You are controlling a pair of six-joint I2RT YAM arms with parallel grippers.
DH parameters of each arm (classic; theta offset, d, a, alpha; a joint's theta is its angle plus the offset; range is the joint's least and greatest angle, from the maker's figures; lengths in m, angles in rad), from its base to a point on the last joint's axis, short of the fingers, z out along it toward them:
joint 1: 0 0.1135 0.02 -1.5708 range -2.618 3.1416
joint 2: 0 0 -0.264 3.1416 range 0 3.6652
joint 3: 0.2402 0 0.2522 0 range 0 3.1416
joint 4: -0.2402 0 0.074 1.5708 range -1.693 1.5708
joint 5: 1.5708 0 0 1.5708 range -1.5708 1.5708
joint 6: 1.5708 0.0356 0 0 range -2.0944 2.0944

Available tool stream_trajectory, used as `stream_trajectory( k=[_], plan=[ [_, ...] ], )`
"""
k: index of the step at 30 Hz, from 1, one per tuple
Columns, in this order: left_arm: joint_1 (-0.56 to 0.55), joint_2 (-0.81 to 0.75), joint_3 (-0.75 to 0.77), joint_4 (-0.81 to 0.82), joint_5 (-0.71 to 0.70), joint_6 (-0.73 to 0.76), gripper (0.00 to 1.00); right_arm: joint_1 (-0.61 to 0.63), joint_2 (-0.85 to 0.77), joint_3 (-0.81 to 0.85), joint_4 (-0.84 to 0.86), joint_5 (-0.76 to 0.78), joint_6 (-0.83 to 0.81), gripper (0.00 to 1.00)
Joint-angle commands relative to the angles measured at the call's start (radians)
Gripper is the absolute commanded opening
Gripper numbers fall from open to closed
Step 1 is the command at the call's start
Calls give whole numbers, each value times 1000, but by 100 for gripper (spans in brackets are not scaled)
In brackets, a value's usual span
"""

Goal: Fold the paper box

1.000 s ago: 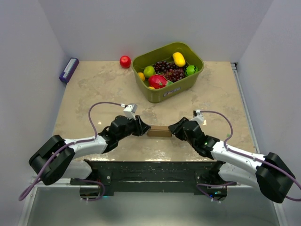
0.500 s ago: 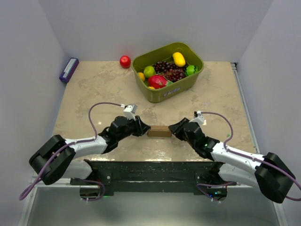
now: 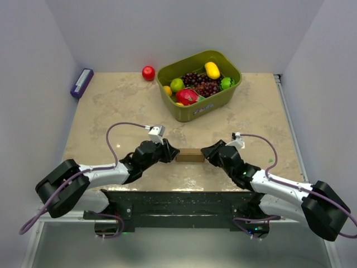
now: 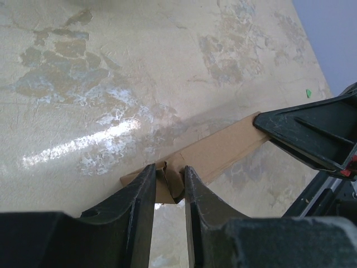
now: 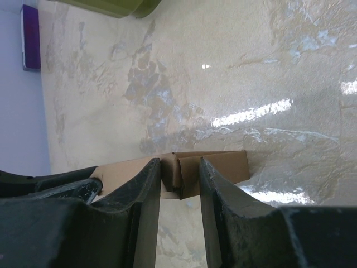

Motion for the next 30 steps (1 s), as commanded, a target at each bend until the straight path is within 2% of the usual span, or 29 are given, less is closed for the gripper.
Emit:
stream_trajectory(
  k=[1, 10, 16, 24, 30],
  plan=[
    [-68, 111, -48, -356, -33, 72, 20, 7, 45, -80, -188, 28, -28, 23],
    [-71, 97, -50, -299, -35, 80, 16, 24, -2, -82, -154, 35, -77, 10],
    [-62, 106, 56, -250, -41, 121, 11, 26, -2, -21, -143, 70, -140, 0],
    [-8, 163, 175, -213, -28, 205, 8, 26, 57, 62, -68, 109, -192, 0],
    [12, 188, 232, -113, -47, 287, 8, 26, 166, 133, 25, 132, -269, 0]
  ],
)
